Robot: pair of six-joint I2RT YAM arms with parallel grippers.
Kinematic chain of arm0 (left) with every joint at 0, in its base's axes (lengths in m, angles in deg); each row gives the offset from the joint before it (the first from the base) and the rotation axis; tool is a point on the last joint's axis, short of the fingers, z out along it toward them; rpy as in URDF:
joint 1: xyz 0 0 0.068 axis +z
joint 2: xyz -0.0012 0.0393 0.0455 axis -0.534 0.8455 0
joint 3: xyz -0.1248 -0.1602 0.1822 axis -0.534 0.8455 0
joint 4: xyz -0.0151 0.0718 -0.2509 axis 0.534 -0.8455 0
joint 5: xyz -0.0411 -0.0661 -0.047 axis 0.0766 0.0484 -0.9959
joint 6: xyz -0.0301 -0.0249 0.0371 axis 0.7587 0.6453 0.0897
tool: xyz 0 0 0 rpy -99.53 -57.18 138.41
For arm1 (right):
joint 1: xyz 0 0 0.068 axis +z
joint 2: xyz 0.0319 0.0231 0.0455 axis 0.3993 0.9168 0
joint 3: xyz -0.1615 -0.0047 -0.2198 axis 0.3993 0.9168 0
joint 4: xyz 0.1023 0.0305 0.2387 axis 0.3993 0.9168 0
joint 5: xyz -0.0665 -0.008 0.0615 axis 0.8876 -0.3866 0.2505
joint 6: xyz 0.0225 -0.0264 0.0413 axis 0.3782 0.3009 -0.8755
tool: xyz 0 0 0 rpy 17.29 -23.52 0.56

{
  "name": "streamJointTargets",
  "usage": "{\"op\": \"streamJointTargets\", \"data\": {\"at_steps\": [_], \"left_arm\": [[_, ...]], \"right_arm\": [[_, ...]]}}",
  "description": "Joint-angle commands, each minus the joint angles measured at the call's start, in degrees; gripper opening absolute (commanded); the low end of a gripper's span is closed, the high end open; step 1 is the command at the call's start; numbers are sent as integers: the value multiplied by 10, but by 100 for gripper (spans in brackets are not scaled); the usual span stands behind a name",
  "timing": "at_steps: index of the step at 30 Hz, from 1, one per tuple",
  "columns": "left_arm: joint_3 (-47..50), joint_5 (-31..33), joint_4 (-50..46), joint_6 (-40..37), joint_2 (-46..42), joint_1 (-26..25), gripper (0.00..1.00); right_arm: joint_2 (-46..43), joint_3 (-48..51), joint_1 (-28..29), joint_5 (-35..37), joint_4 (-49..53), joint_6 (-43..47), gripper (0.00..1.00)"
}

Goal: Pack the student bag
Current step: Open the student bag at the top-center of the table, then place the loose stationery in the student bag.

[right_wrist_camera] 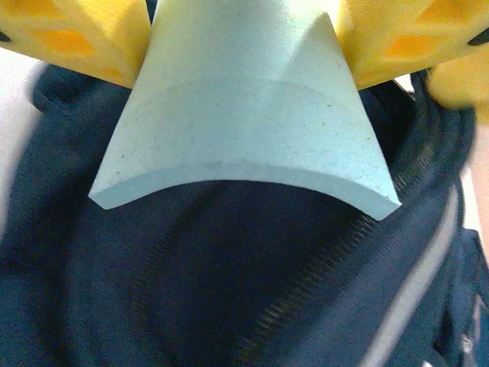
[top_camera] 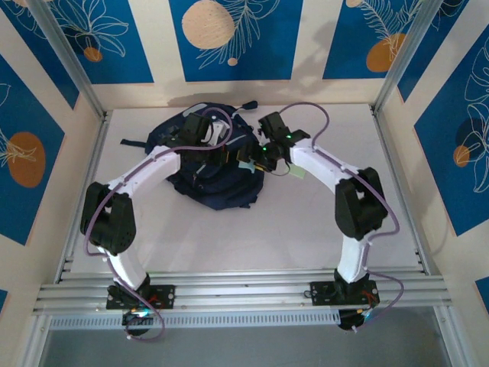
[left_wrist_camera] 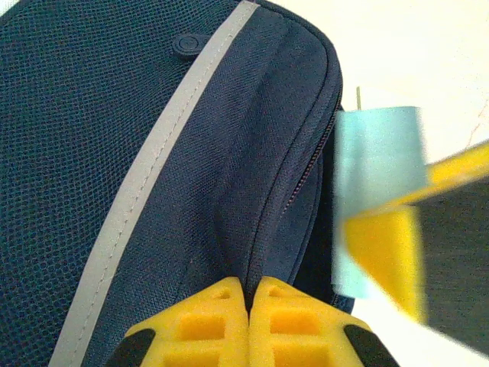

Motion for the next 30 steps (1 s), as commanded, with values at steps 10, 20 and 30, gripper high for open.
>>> {"op": "streamJointTargets", "data": {"at_steps": [10, 20, 30], "left_arm": [[-11, -25, 48, 53, -27, 7, 0], [-18, -40, 49, 60, -22, 7, 0], [-22, -41, 38, 59, -27, 7, 0]], "right_arm": [[44, -15, -4, -61, -56, -38, 91], [-22, 84, -22, -53, -123, -7, 95], [-46, 106, -25, -16, -117, 21, 92]]}}
